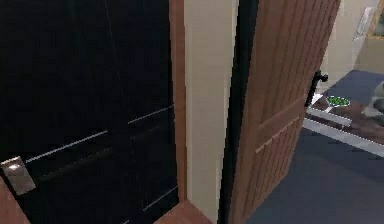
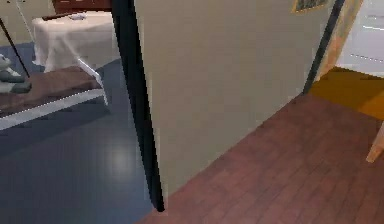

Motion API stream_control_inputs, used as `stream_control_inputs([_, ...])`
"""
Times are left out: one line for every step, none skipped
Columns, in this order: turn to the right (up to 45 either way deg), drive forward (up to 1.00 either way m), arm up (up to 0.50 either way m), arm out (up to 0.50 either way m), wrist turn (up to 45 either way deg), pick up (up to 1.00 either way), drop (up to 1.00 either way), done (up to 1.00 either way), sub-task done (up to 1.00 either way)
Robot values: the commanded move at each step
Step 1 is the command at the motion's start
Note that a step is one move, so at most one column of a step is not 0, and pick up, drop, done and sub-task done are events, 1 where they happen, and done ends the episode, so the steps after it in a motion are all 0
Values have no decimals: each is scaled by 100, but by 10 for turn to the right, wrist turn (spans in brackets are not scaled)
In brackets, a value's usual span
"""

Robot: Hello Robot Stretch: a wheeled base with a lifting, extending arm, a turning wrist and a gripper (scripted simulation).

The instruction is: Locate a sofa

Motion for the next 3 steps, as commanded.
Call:
stream_control_inputs([0, 20, 0, 0, 0, 0, 0, 0, 0])
stream_control_inputs([-450, 0, 0, 0, 0, 0, 0, 0, 0])
stream_control_inputs([-330, 0, 0, 0, 0, 0, 0, 0, 0])
